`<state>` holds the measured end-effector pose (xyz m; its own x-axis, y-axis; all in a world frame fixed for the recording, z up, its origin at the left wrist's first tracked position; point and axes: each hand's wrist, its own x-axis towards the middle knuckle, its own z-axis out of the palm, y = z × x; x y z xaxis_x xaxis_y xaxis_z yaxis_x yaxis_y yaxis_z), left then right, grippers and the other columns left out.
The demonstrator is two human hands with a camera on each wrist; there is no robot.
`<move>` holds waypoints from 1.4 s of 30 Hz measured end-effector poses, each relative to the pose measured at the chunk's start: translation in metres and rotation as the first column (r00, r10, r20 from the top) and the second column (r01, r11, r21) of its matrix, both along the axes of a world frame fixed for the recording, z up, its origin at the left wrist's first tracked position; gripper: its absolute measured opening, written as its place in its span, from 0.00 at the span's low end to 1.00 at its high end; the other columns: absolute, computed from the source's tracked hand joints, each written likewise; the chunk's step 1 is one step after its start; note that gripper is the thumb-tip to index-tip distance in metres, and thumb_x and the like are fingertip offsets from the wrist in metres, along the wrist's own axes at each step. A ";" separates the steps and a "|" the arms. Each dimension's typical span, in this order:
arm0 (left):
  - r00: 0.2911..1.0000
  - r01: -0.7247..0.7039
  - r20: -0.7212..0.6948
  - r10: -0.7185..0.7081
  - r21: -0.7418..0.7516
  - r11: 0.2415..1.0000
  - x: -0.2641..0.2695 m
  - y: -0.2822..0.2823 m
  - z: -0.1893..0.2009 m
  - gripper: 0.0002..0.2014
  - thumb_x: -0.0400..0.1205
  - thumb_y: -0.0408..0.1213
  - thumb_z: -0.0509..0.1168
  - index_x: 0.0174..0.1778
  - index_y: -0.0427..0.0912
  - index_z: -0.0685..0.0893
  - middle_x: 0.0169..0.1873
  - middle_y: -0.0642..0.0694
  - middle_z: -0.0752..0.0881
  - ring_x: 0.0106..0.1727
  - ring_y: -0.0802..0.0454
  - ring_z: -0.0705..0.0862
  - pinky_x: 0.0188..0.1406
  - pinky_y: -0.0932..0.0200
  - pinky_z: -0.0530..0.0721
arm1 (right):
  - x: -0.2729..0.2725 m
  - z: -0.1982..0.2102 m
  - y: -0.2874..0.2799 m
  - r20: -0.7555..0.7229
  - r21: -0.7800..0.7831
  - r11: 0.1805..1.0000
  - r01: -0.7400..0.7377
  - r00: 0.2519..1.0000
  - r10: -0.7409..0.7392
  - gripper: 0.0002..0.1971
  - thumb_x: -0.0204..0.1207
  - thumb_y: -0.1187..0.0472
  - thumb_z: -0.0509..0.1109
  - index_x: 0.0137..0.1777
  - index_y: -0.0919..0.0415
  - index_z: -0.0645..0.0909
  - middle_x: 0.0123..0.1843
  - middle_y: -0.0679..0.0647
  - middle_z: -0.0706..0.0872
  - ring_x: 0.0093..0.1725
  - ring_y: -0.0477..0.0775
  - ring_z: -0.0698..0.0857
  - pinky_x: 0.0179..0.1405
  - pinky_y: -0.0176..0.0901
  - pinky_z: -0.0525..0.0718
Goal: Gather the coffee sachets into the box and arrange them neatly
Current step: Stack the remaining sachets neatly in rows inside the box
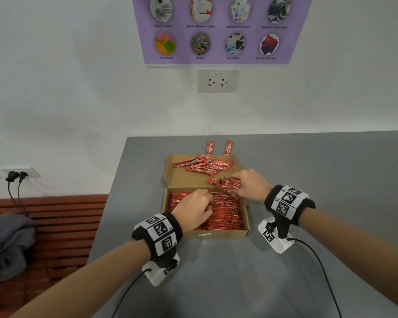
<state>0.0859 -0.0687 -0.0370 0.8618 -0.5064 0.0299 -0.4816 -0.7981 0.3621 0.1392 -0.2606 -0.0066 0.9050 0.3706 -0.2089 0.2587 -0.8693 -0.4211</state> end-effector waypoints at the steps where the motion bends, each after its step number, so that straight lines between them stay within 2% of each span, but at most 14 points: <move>1: 0.999 0.035 -0.008 -0.035 0.022 0.999 0.001 0.001 -0.003 0.13 0.84 0.35 0.57 0.60 0.36 0.81 0.57 0.43 0.82 0.59 0.48 0.79 0.61 0.55 0.77 | 0.001 0.000 0.000 0.003 0.035 0.999 0.021 1.000 -0.021 0.04 0.73 0.56 0.75 0.42 0.54 0.83 0.40 0.47 0.85 0.38 0.48 0.83 0.42 0.43 0.82; 3: 0.998 0.065 -0.026 -0.064 0.049 0.997 0.002 0.001 -0.007 0.17 0.84 0.35 0.56 0.68 0.37 0.78 0.62 0.43 0.80 0.63 0.49 0.76 0.64 0.54 0.74 | 0.001 0.001 0.000 -0.009 0.085 0.995 0.058 0.998 -0.058 0.07 0.72 0.55 0.76 0.47 0.55 0.84 0.42 0.47 0.85 0.39 0.47 0.83 0.43 0.42 0.81; 7: 0.996 0.090 -0.017 -0.088 0.130 0.988 0.000 -0.001 -0.011 0.20 0.85 0.37 0.55 0.73 0.38 0.74 0.65 0.44 0.76 0.64 0.48 0.73 0.64 0.51 0.73 | -0.003 0.002 0.001 -0.005 0.033 0.999 0.033 0.999 -0.033 0.09 0.71 0.55 0.76 0.49 0.56 0.84 0.41 0.46 0.85 0.39 0.46 0.81 0.43 0.41 0.79; 10: 0.996 0.083 -0.025 -0.080 0.158 0.984 -0.002 -0.002 -0.014 0.21 0.85 0.38 0.55 0.74 0.37 0.70 0.65 0.43 0.73 0.64 0.48 0.72 0.64 0.51 0.74 | -0.004 0.004 0.001 0.004 0.010 1.000 0.027 1.000 -0.027 0.08 0.72 0.56 0.75 0.49 0.57 0.85 0.45 0.50 0.88 0.41 0.48 0.84 0.46 0.45 0.83; 12: 0.997 0.082 -0.018 -0.080 0.185 0.979 -0.003 -0.003 -0.014 0.20 0.85 0.38 0.54 0.73 0.37 0.71 0.65 0.42 0.72 0.63 0.48 0.71 0.64 0.51 0.74 | -0.005 0.006 0.001 0.018 0.042 0.999 0.015 1.000 -0.016 0.08 0.72 0.57 0.75 0.49 0.57 0.85 0.47 0.52 0.89 0.43 0.50 0.86 0.48 0.46 0.84; 16: 0.997 0.083 -0.022 -0.080 0.180 0.980 -0.003 -0.003 -0.015 0.19 0.85 0.38 0.55 0.72 0.38 0.73 0.64 0.42 0.72 0.64 0.48 0.72 0.64 0.52 0.74 | -0.008 0.005 0.006 0.061 0.072 0.997 -0.027 0.998 0.023 0.08 0.72 0.57 0.76 0.50 0.57 0.86 0.46 0.51 0.90 0.41 0.48 0.85 0.46 0.42 0.82; 19: 0.996 0.084 -0.024 -0.081 0.184 0.979 -0.004 -0.003 -0.016 0.19 0.84 0.37 0.55 0.71 0.37 0.73 0.65 0.42 0.72 0.64 0.47 0.72 0.64 0.51 0.73 | -0.012 0.001 0.010 0.096 -0.035 0.996 -0.082 0.992 0.085 0.07 0.74 0.53 0.73 0.45 0.56 0.86 0.44 0.51 0.89 0.43 0.52 0.86 0.45 0.46 0.83; 22: 0.997 0.082 -0.021 -0.079 0.191 0.978 -0.004 -0.005 -0.016 0.19 0.84 0.38 0.55 0.70 0.38 0.73 0.65 0.42 0.73 0.65 0.46 0.73 0.66 0.50 0.73 | -0.013 0.003 0.011 0.110 -0.147 0.981 -0.126 0.984 0.142 0.08 0.76 0.52 0.70 0.45 0.56 0.85 0.44 0.52 0.89 0.44 0.54 0.86 0.45 0.46 0.82; 24: 0.997 0.080 -0.027 -0.076 0.188 0.979 -0.005 -0.005 -0.015 0.19 0.84 0.38 0.55 0.71 0.38 0.73 0.65 0.42 0.73 0.65 0.46 0.72 0.66 0.50 0.73 | -0.011 0.006 0.012 0.082 -0.198 0.966 -0.164 0.980 0.183 0.07 0.76 0.55 0.69 0.45 0.58 0.85 0.43 0.52 0.88 0.44 0.55 0.86 0.43 0.45 0.82; 27: 0.997 0.076 -0.023 -0.073 0.162 0.984 -0.005 -0.004 -0.016 0.20 0.83 0.39 0.56 0.70 0.38 0.74 0.63 0.42 0.71 0.64 0.46 0.71 0.65 0.49 0.73 | -0.008 0.009 0.015 0.077 -0.301 0.926 -0.227 0.962 0.261 0.04 0.75 0.59 0.69 0.46 0.57 0.84 0.43 0.52 0.88 0.44 0.55 0.86 0.43 0.48 0.84; 32: 0.997 0.076 -0.039 -0.071 0.158 0.985 -0.005 -0.001 -0.015 0.20 0.84 0.40 0.56 0.72 0.40 0.72 0.64 0.41 0.70 0.65 0.46 0.70 0.68 0.49 0.70 | -0.007 0.005 0.021 0.119 -0.251 0.943 -0.218 0.960 0.254 0.05 0.75 0.57 0.68 0.44 0.56 0.84 0.42 0.51 0.88 0.42 0.54 0.86 0.42 0.47 0.84; 36: 0.998 0.068 -0.004 -0.068 0.158 0.985 -0.007 0.000 -0.015 0.19 0.84 0.41 0.56 0.71 0.41 0.74 0.62 0.42 0.69 0.63 0.47 0.69 0.66 0.50 0.72 | -0.009 0.001 0.021 0.141 -0.327 0.919 -0.222 0.950 0.280 0.04 0.75 0.59 0.67 0.44 0.55 0.83 0.42 0.51 0.87 0.43 0.56 0.85 0.40 0.46 0.82; 39: 0.997 0.040 0.061 -0.053 0.187 0.982 -0.009 0.000 -0.012 0.17 0.83 0.43 0.56 0.64 0.40 0.79 0.58 0.42 0.69 0.61 0.47 0.68 0.61 0.51 0.73 | -0.006 0.000 0.019 0.078 -0.376 0.893 -0.245 0.953 0.294 0.03 0.73 0.60 0.68 0.46 0.56 0.83 0.44 0.53 0.87 0.44 0.58 0.86 0.39 0.45 0.81; 42: 0.992 0.047 0.101 -0.069 0.209 0.977 -0.009 0.001 -0.011 0.18 0.83 0.45 0.56 0.64 0.42 0.80 0.63 0.42 0.68 0.65 0.46 0.66 0.62 0.52 0.71 | -0.004 -0.001 0.018 -0.004 -0.418 0.864 -0.279 0.952 0.306 0.05 0.73 0.61 0.70 0.48 0.57 0.83 0.46 0.55 0.87 0.46 0.59 0.86 0.40 0.47 0.81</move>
<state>0.0771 -0.0674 -0.0476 0.8283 -0.5602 0.0103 -0.5561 -0.8198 0.1364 0.1348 -0.2428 -0.0079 0.7841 0.5135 -0.3486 0.5415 -0.8405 -0.0201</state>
